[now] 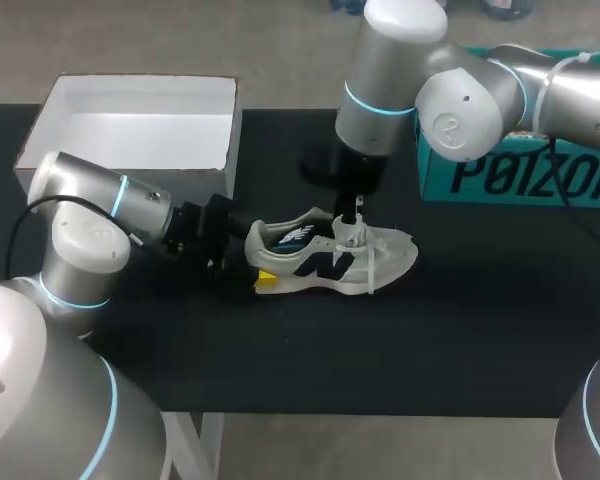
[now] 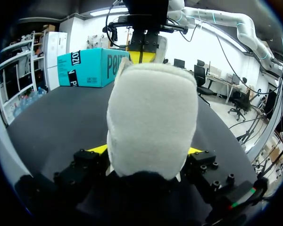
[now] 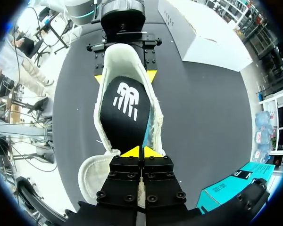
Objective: Take the shoe out of the shoebox, open the shoe tongue, remove and reinsert the insole, then place the shoe into the shoebox
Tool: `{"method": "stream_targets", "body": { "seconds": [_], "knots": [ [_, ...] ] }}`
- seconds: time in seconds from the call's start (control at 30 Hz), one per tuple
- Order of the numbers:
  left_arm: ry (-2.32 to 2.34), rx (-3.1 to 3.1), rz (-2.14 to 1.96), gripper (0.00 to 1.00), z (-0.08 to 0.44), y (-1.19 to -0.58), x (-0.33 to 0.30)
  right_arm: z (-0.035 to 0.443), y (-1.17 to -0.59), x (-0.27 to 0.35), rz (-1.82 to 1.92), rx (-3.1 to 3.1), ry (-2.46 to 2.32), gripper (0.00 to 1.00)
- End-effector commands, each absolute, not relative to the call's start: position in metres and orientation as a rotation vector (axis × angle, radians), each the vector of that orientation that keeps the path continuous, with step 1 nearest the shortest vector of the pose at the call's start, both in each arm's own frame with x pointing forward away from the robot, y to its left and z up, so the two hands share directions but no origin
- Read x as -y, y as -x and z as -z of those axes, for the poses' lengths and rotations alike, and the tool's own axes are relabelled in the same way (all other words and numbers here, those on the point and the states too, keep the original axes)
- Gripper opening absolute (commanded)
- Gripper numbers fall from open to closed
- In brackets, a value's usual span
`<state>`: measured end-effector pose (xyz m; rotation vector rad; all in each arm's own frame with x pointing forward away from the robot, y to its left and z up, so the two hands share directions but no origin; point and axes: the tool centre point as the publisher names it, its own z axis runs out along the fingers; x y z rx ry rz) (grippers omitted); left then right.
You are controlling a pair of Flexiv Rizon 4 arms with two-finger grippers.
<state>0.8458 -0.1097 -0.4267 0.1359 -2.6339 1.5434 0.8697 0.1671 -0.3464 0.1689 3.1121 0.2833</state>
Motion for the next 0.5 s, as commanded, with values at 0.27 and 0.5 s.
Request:
{"method": "stream_targets", "body": {
  "seconds": [0.27,0.5],
  "knots": [
    [-0.134,2.633,-1.543,0.00,0.429,-0.846,0.110,0.325,-0.872,-0.171,-0.473,-3.055,-0.147,0.00],
    [-0.134,2.633,-1.543,0.00,0.429,-0.846,0.110,0.312,-0.872,-0.168,-0.562,-3.008,-0.137,0.00]
  ]
}}
